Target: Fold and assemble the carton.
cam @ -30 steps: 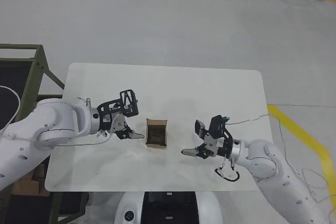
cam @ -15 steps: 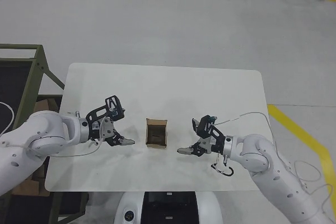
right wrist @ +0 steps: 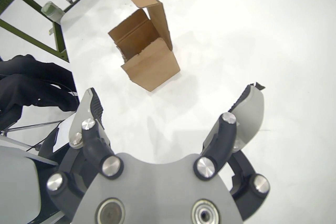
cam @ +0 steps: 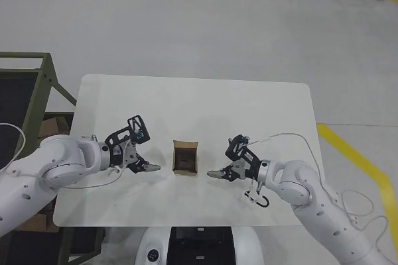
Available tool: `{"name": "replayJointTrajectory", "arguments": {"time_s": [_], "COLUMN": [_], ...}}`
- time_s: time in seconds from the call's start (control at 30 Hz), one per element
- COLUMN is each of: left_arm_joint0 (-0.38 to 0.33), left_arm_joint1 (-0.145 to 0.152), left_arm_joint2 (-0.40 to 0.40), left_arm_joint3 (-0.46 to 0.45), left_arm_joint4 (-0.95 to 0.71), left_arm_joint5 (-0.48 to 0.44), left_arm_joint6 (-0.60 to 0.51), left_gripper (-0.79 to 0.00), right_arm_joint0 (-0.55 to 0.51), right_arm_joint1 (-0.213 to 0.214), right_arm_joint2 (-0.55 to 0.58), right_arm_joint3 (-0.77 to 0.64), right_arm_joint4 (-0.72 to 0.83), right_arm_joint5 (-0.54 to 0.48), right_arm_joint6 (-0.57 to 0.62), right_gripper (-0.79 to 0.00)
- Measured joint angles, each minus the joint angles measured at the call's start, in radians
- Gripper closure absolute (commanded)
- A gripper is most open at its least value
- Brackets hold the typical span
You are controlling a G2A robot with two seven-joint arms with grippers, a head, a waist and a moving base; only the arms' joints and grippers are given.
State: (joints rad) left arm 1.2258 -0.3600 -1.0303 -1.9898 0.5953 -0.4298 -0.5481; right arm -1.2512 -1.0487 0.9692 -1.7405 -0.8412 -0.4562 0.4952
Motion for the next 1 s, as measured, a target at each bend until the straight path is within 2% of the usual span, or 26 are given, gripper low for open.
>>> {"name": "replayJointTrajectory", "arguments": {"time_s": [0.1,0.3,0.7,1.0], "left_arm_joint0": [-0.022,-0.082,-0.195,-0.245], "left_arm_joint1": [-0.022,-0.072,-0.175,-0.228], "left_arm_joint2": [0.028,0.090,0.219,0.264], "left_arm_joint3": [0.005,0.025,0.087,0.131], "left_arm_joint4": [0.023,0.057,0.105,0.113], "left_arm_joint5": [0.060,0.131,0.182,0.178], "left_arm_joint6": [-0.019,-0.053,-0.102,-0.131], "left_gripper": [-0.785,-0.785,-0.785,-0.785], "right_arm_joint0": [0.025,0.065,0.108,0.140], "right_arm_joint1": [-0.013,-0.034,-0.062,-0.080], "right_arm_joint2": [-0.023,-0.063,-0.113,-0.140], "right_arm_joint3": [0.005,0.026,0.061,0.084], "right_arm_joint4": [-0.004,-0.024,-0.021,-0.017], "right_arm_joint5": [0.106,0.222,0.245,0.242], "right_arm_joint6": [0.025,0.038,0.063,0.080], "right_gripper": [-0.785,-0.785,-0.785,-0.785]}}
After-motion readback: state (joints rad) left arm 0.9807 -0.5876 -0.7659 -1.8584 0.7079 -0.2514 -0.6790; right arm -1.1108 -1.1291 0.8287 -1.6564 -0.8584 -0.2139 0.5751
